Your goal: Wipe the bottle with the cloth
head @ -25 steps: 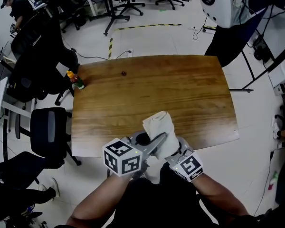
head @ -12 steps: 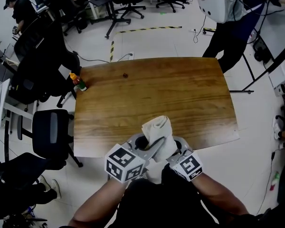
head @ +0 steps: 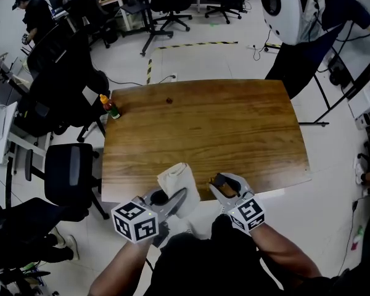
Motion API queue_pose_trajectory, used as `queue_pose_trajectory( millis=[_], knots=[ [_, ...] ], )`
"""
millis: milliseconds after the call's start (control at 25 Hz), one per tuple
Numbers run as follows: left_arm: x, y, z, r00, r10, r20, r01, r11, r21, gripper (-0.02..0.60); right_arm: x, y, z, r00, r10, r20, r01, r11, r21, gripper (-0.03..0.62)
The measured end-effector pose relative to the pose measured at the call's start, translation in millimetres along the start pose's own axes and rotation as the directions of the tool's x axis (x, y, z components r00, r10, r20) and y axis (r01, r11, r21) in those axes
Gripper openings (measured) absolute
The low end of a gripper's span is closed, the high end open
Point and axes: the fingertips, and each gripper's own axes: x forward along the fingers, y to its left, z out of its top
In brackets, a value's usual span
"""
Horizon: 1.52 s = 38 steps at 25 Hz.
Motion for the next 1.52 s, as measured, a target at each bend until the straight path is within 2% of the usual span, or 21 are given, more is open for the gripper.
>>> queue_pose_trajectory(
  millis=[120, 200, 320, 360, 400, 440, 560, 640, 720, 760, 800, 880, 1000, 1120, 1240, 1320, 1400, 1520],
  knots=[
    [-22, 10, -11, 0.999, 0.002, 0.043, 0.003, 0.994, -0.113, 0.103, -1, 0, -3, 0.998, -0.063, 0.01, 0.063, 0.998, 0.015, 0.132],
    [-34, 11, -17, 0.998, -0.006, 0.065, 0.016, 0.987, -0.159, 0.104, 0, 0, -4, 0.995, -0.096, 0.015, 0.096, 0.995, 0.016, 0.132],
    [-48, 6, -22, 0.998, -0.022, 0.067, 0.032, 0.988, -0.152, 0.103, 1, 2, -5, 0.992, -0.127, -0.02, 0.127, 0.992, -0.015, 0.133],
    [-51, 4, -24, 0.997, -0.03, 0.065, 0.039, 0.989, -0.145, 0.104, 1, 2, -4, 0.99, -0.137, -0.035, 0.136, 0.99, -0.023, 0.17],
    [-53, 2, -26, 0.997, -0.039, 0.063, 0.047, 0.988, -0.144, 0.103, -2, 1, -2, 0.988, -0.149, -0.041, 0.149, 0.989, -0.022, 0.256],
    [-55, 1, -28, 0.997, -0.047, 0.062, 0.055, 0.988, -0.147, 0.104, -8, -2, 2, 0.985, -0.167, -0.035, 0.166, 0.986, -0.015, 0.281],
    [-58, 1, -41, 0.997, -0.058, 0.058, 0.067, 0.983, -0.169, 0.104, -40, -11, 11, 0.977, -0.214, -0.008, 0.214, 0.977, 0.02, 0.288],
    [-57, -2, -50, 0.997, -0.061, 0.051, 0.069, 0.982, -0.178, 0.104, -65, -15, 11, 0.977, -0.212, -0.016, 0.212, 0.976, 0.051, 0.288],
    [-56, -10, -56, 0.997, -0.061, 0.045, 0.068, 0.982, -0.175, 0.104, -93, -16, 11, 0.984, -0.176, -0.04, 0.18, 0.975, 0.131, 0.284],
    [-55, -16, -58, 0.997, -0.06, 0.047, 0.067, 0.983, -0.169, 0.104, -107, -15, 10, 0.988, -0.147, -0.051, 0.154, 0.969, 0.194, 0.247],
    [-55, -23, -60, 0.997, -0.058, 0.05, 0.065, 0.985, -0.157, 0.104, -121, -13, 11, 0.992, -0.112, -0.055, 0.123, 0.957, 0.262, 0.145],
    [-54, -35, -66, 0.997, -0.047, 0.058, 0.054, 0.991, -0.123, 0.104, -145, -2, 10, 0.998, -0.029, -0.056, 0.048, 0.925, 0.377, 0.011],
    [-55, -48, -84, 0.998, -0.001, 0.065, 0.007, 0.995, -0.097, 0.104, -173, 25, 2, 0.994, 0.084, -0.064, -0.046, 0.891, 0.451, 0.011],
    [-60, -69, -100, 0.994, 0.041, 0.105, -0.028, 0.993, -0.119, 0.104, -194, 52, -10, 0.987, 0.146, -0.062, -0.104, 0.889, 0.445, 0.011],
    [-59, -104, -120, 0.986, 0.081, 0.147, -0.06, 0.988, -0.141, 0.104, -225, 70, -24, 0.982, 0.179, -0.064, -0.139, 0.907, 0.397, 0.011],
    [-54, -131, -139, 0.983, 0.106, 0.149, -0.085, 0.986, -0.14, 0.104, -250, 72, -34, 0.981, 0.181, -0.064, -0.144, 0.917, 0.373, 0.011],
    [-51, -156, -161, 0.983, 0.131, 0.128, -0.117, 0.987, -0.115, 0.104, -272, 72, -41, 0.98, 0.194, -0.044, -0.162, 0.907, 0.388, 0.011],
    [-53, -187, -193, 0.98, 0.164, 0.11, -0.154, 0.984, -0.093, 0.104, -298, 75, -51, 0.971, 0.238, -0.008, -0.211, 0.876, 0.434, 0.011]
  ],
)
